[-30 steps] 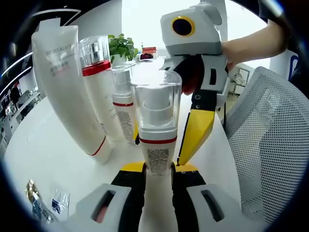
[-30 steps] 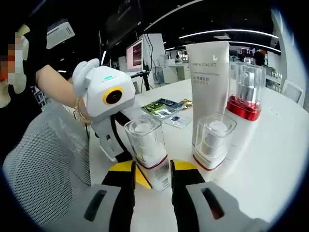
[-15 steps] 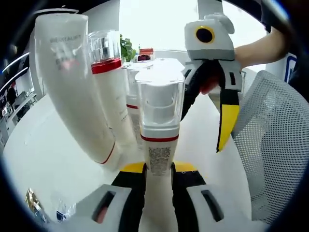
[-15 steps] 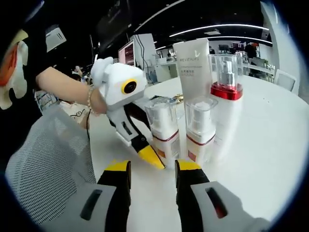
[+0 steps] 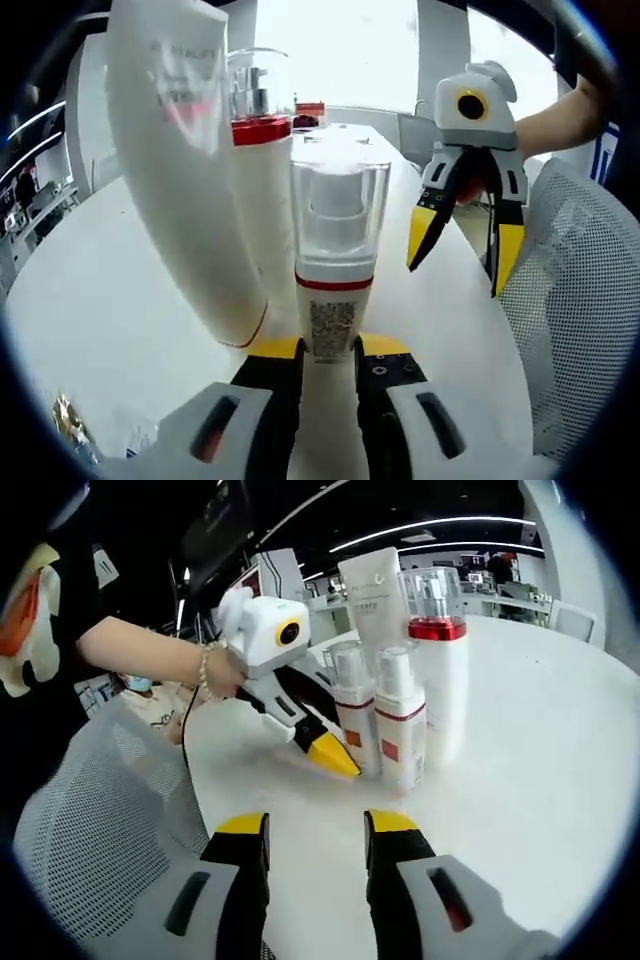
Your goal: Arrange the skincare products in the storage area until every visible bottle or jar stands upright without overlapping.
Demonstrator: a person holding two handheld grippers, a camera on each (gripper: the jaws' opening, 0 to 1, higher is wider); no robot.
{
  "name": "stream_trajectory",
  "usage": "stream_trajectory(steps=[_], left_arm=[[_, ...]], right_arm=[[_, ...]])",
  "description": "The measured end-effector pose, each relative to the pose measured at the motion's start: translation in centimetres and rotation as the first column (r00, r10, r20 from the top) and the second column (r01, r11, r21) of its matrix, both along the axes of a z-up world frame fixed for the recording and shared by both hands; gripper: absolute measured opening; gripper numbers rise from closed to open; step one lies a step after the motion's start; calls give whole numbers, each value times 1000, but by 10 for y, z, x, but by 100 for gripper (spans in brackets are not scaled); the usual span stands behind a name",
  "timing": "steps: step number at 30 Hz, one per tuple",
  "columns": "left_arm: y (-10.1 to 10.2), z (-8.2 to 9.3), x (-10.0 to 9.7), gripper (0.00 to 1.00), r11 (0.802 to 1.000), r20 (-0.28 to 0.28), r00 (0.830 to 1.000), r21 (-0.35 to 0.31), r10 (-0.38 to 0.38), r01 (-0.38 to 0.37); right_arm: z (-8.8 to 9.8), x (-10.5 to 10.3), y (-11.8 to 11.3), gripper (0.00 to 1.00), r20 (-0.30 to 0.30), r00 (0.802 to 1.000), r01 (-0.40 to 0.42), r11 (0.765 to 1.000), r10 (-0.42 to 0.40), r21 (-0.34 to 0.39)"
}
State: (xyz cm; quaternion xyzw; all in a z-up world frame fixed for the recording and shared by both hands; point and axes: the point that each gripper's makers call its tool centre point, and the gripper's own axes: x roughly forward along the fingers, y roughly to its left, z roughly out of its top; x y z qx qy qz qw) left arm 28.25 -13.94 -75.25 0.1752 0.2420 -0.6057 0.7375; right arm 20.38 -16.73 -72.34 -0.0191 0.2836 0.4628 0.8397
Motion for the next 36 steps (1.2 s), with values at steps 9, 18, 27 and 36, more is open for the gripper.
stream_trajectory(steps=[9,18,27,36], left_arm=[[0,2,1,18,1000,-22,999,-6,26,-27],[9,5,-5,25,999,-35,998,-1,54,-54],[27,16,-25,35,995,-77,992,1,102,-102],[58,28,-42,46,982,-125,975,0,186,-187]], right_arm=[[1,1,1,38,0,1000,11,1000,-11,6],[3,7,-6,40,3,998,67,998,-67,19],[18,12,-6,53,23,990,138,989,-140,46],[28,12,3,68,46,986,161,987,-162,22]])
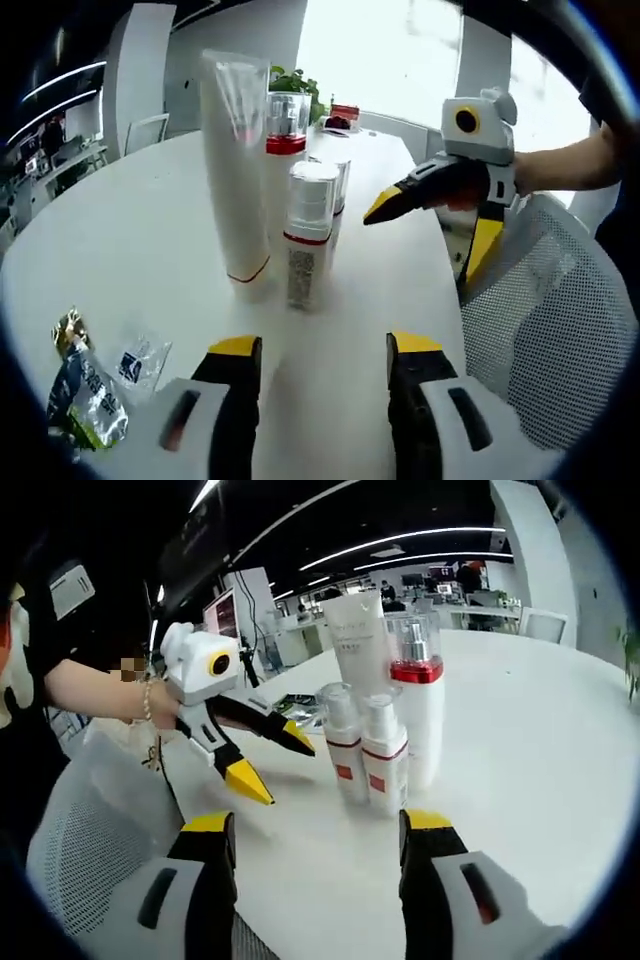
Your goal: Arrange the skincare products in the storage area until every visible bottle or jar stands upright without overlapping.
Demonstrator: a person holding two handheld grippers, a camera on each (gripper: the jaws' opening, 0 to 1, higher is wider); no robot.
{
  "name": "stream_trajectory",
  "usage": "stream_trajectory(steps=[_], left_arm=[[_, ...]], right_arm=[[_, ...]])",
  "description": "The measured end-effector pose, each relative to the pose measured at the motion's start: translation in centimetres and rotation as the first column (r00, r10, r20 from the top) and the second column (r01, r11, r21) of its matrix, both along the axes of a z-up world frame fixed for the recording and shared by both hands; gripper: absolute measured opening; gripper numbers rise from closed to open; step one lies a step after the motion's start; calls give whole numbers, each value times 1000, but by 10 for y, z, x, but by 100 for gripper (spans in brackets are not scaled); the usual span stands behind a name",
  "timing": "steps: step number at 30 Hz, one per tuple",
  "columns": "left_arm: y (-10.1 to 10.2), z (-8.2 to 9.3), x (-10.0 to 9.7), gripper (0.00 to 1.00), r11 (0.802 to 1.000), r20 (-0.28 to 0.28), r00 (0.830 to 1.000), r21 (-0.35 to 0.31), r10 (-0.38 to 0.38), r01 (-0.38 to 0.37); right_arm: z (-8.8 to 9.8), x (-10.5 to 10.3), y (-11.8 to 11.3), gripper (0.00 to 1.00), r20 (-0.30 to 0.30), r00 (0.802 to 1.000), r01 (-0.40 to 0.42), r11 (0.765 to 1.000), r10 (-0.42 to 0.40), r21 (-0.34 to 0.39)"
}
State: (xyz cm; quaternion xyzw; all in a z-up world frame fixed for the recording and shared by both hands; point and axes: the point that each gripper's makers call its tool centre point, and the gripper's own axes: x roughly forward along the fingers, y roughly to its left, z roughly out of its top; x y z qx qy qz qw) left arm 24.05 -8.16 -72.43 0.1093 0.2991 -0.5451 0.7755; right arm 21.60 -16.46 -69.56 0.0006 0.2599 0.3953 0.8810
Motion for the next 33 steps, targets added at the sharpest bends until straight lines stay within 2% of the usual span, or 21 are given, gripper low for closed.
stream_trajectory(steps=[5,9,15,23,27,33], left_arm=[[15,10,-11,54,998,-12,999,-27,50,-50],[31,16,-14,65,990,-41,991,-60,125,-128],[56,25,-24,71,976,-60,979,-86,197,-201],[83,38,-46,84,955,-89,955,-75,282,-288],[93,44,-53,90,943,-88,945,-85,315,-322],[111,53,-57,98,912,-85,916,-93,392,-399]], right_arm=[[7,1,4,74,3,1000,30,1000,-30,-3],[16,0,5,78,21,999,44,999,-44,-14],[25,1,5,84,21,995,93,996,-93,3],[34,-7,11,91,27,992,124,992,-124,7],[36,-11,14,93,31,993,111,994,-111,-5],[40,-14,14,99,25,992,122,993,-122,1]])
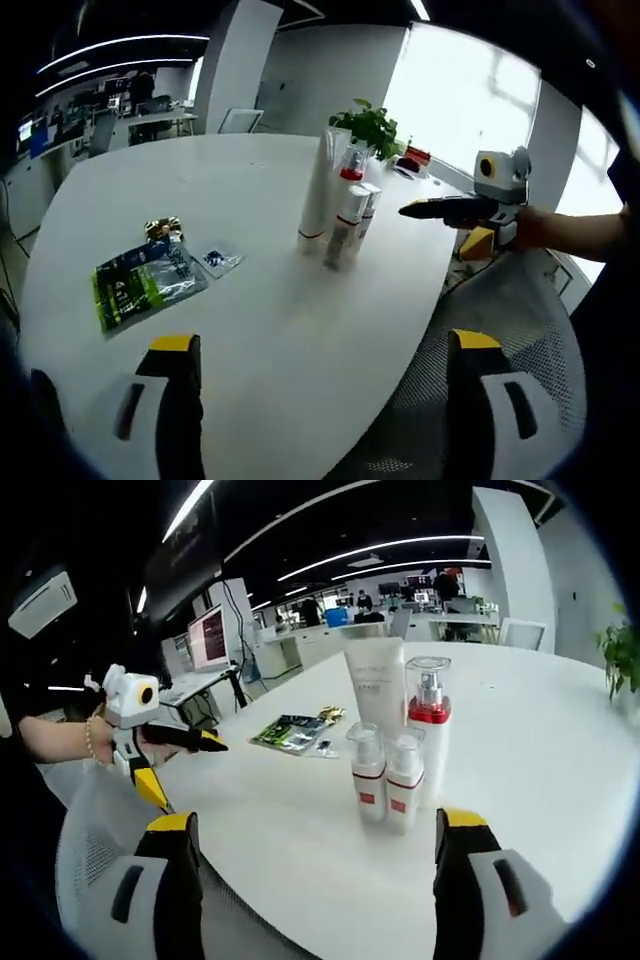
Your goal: Arrange the skincare products in the storage area until every visible bottle or jar stands upright without overlapping.
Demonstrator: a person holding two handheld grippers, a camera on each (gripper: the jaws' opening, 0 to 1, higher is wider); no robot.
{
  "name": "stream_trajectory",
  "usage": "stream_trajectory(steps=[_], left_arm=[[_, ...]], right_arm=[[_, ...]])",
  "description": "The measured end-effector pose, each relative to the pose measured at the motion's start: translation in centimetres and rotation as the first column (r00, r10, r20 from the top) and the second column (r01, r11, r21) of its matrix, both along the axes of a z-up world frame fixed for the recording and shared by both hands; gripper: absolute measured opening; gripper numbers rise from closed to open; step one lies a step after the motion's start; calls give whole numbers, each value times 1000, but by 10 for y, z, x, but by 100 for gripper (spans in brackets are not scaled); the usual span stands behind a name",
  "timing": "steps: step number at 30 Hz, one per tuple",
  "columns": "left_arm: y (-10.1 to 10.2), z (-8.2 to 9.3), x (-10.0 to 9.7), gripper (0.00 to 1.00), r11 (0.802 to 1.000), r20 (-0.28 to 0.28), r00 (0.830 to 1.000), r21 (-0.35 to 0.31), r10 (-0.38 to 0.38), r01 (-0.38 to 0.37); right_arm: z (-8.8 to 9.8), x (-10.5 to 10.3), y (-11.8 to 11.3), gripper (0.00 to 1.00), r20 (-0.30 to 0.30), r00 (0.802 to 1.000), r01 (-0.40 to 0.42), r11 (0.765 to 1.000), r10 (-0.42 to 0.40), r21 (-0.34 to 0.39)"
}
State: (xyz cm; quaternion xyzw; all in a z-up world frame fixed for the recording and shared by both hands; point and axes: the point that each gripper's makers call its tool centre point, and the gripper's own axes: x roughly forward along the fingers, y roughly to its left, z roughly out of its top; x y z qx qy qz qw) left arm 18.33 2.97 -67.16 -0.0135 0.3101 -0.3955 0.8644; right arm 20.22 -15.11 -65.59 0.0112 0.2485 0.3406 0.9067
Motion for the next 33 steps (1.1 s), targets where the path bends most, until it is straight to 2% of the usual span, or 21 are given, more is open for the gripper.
stream_trajectory(steps=[3,10,15,18,20,22,24,28,33], left_arm=[[6,4,-7,99,1000,-5,1000,3,14,-14],[12,12,-17,99,999,7,1000,26,28,-29],[12,9,-17,99,998,-2,999,50,41,-41],[9,11,-15,99,998,-6,999,30,51,-50],[6,16,-11,99,998,10,997,-4,70,-70],[7,20,-6,99,996,38,996,-4,85,-85],[9,21,-4,99,995,42,995,6,96,-96],[16,18,0,97,993,47,994,57,101,-103],[33,3,5,97,984,27,999,170,42,-45]], right_arm=[[4,-5,4,100,-3,1000,-3,1000,3,23],[3,-10,10,100,-14,999,-34,999,34,18],[1,-15,15,100,-29,998,-55,998,56,31],[1,-18,19,100,-23,997,-78,996,79,31],[1,-19,20,100,-27,996,-87,996,88,33],[0,-20,21,100,-35,995,-88,995,89,39],[0,-21,21,100,-38,995,-91,995,93,39],[-2,-21,21,100,-48,994,-91,995,94,43],[-3,-20,19,98,-50,995,-82,996,84,42]])
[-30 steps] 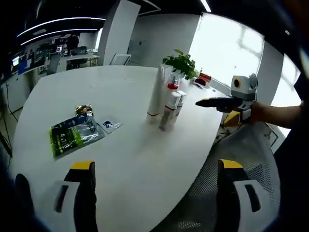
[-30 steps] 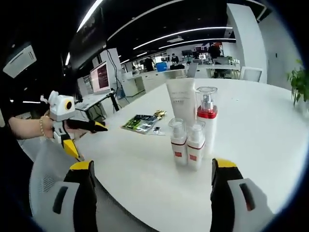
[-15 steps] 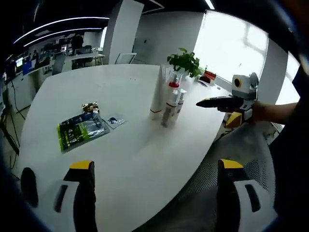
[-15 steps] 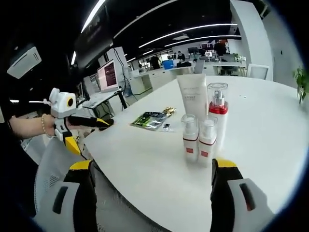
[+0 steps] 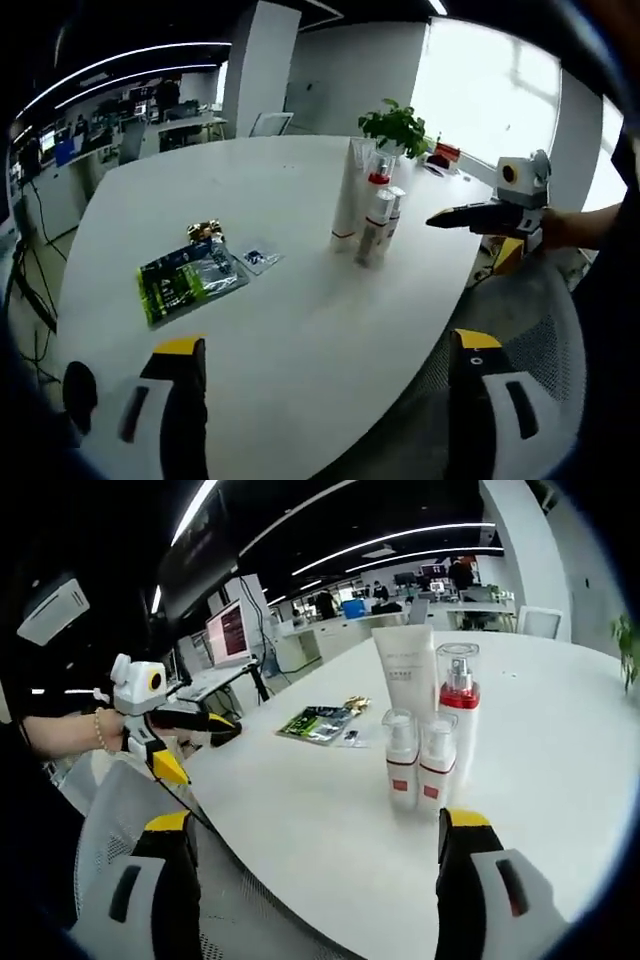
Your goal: Arrange the skincare products in the storage area until every visible bottle or jar stands upright without overlapping.
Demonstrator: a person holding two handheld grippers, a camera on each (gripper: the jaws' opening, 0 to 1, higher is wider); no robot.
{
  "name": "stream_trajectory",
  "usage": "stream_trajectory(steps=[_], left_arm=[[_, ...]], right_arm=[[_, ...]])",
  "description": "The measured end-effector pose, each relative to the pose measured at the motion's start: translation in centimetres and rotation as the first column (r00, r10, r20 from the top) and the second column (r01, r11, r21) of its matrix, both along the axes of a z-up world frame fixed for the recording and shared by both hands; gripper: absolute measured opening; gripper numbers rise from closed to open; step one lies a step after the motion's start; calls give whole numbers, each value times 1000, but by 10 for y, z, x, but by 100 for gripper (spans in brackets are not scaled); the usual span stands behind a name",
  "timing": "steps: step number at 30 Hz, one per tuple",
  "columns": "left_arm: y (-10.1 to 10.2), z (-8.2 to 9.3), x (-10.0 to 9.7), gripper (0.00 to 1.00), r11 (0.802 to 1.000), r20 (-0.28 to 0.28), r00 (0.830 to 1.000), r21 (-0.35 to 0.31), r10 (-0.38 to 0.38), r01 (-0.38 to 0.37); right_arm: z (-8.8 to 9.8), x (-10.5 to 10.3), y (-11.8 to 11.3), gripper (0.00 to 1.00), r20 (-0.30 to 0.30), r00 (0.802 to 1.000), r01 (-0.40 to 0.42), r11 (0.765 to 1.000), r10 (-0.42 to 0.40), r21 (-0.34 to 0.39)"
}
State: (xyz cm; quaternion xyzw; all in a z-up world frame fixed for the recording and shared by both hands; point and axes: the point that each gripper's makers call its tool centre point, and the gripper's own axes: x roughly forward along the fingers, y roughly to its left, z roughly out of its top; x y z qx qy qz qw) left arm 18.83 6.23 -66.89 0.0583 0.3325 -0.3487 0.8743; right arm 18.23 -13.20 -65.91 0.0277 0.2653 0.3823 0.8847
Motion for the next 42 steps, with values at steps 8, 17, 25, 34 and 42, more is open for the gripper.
stream_trajectory(steps=[8,17,25,34,42], left_arm=[[13,-10,20,96,995,-25,999,86,-38,40],[26,-19,45,96,974,-34,993,193,-111,115],[39,-32,67,94,957,-55,987,242,-153,162],[51,-50,101,90,933,-75,977,290,-199,213],[57,-61,138,89,921,-83,973,313,-217,232]], right_arm=[[-1,1,-3,99,9,1000,12,1000,-12,-12],[-5,1,-4,98,-3,1000,23,999,-23,-22],[-9,1,-5,98,-24,999,25,999,-26,-36],[-14,1,-7,98,-47,998,43,998,-45,-52],[-19,2,-9,98,-70,996,47,997,-52,-67]])
